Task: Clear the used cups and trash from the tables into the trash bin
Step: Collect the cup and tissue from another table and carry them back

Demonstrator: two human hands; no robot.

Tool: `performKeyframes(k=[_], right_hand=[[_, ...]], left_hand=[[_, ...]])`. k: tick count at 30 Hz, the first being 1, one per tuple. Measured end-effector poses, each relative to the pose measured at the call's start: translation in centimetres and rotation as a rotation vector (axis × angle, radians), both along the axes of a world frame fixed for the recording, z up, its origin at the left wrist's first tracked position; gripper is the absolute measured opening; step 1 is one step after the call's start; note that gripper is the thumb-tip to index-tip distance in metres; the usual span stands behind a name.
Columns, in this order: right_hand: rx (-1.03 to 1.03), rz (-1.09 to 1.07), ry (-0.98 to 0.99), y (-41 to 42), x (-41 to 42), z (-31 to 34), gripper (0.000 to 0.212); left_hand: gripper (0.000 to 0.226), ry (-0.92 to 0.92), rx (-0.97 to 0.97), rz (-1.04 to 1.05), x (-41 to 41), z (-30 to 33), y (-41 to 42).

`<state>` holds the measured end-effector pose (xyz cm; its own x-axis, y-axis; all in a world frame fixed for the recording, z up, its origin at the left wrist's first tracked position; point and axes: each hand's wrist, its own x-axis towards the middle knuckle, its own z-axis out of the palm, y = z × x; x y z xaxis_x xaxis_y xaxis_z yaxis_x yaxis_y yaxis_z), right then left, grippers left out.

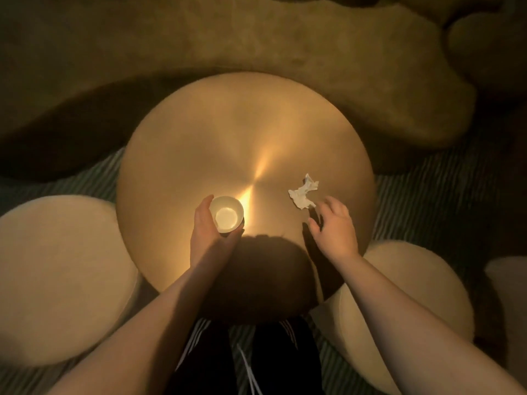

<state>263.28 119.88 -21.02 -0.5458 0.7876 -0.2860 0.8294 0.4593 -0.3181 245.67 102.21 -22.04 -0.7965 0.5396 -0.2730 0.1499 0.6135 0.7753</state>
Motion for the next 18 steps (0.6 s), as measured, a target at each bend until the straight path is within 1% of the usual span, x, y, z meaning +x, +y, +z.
performKeyframes(k=[5,8,10,15,18], right_hand=[[0.034,0.323,-0.090,4.0,-1.9,-2.2,0.058],[-0.007,0.400,-0.123,5.5,-2.7,-3.4,0.060],[-0.018,0.425,-0.119,6.1,-3.2,-3.9,0.054],[0.031,0.442,-0.037,6.3,-3.6,-3.8,0.030],[0.009,0.450,0.010,5.5,-3.9,-2.9,0.025]], left_hand=[[0.086,0.017,0.003,0.138,1.5,0.5,0.4],[0.086,0.012,-0.012,0.214,2.5,0.8,-0.3],[0.087,0.021,-0.034,0.251,3.1,1.0,-0.7],[0.090,0.002,-0.068,0.317,3.9,1.2,-1.6],[0.090,0.011,-0.064,0.331,4.0,1.7,-2.1]])
